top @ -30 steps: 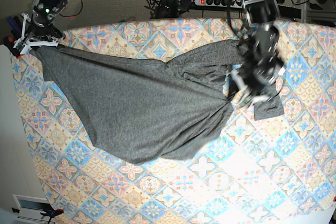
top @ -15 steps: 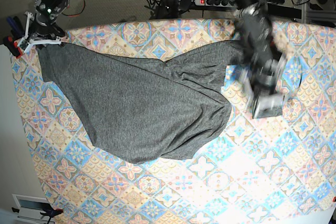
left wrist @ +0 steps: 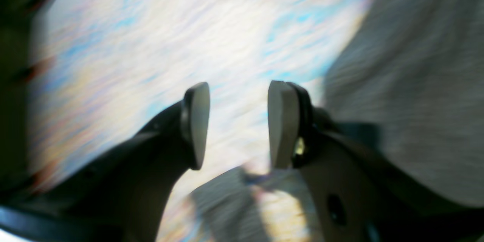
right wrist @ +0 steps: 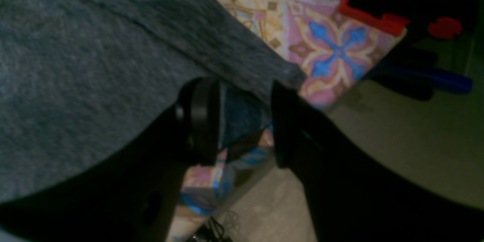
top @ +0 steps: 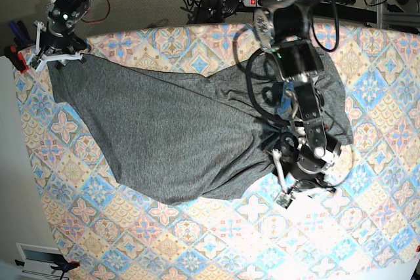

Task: Layout the t-shirt on the table in an organized manner, then fold the t-shirt properly
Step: 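Drag the shirt with the left gripper toward the shirt's hem, then pull the gathered shirt with the left gripper away from the right gripper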

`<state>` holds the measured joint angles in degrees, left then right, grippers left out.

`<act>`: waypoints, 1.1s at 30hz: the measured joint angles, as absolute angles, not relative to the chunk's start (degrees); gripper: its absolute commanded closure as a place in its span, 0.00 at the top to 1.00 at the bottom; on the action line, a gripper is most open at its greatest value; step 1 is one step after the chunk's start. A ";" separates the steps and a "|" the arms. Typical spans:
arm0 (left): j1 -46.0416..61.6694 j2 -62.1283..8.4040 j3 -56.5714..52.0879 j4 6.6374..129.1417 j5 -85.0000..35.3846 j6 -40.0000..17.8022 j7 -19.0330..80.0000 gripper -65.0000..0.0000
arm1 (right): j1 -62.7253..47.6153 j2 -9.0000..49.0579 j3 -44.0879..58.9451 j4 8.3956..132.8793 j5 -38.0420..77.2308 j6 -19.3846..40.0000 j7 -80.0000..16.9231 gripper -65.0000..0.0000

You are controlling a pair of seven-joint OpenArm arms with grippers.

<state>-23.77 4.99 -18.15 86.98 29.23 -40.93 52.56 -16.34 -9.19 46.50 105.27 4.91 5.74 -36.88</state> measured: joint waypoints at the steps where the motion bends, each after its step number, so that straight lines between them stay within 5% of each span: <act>1: -24.40 3.86 -18.15 84.33 26.52 -40.45 55.29 0.39 | -16.36 -9.21 46.50 105.27 4.73 5.69 -36.97 0.34; 10: -30.76 -5.74 -23.94 60.38 10.11 -40.03 56.47 0.44 | -16.34 -9.21 46.39 105.27 4.75 5.72 -36.64 0.34; 19: -30.94 -5.21 -23.77 50.39 8.73 -39.90 50.70 0.61 | -16.34 -9.21 46.35 105.27 4.73 5.74 -36.69 0.34; 26: -35.16 -5.89 -23.79 39.92 8.10 -39.83 43.51 0.62 | -16.34 -9.23 46.33 105.27 4.75 5.74 -36.69 0.34; 33: -37.87 -5.87 -23.79 37.63 7.88 -39.92 47.09 0.62 | -16.34 -9.23 46.33 105.27 4.78 5.74 -36.69 0.34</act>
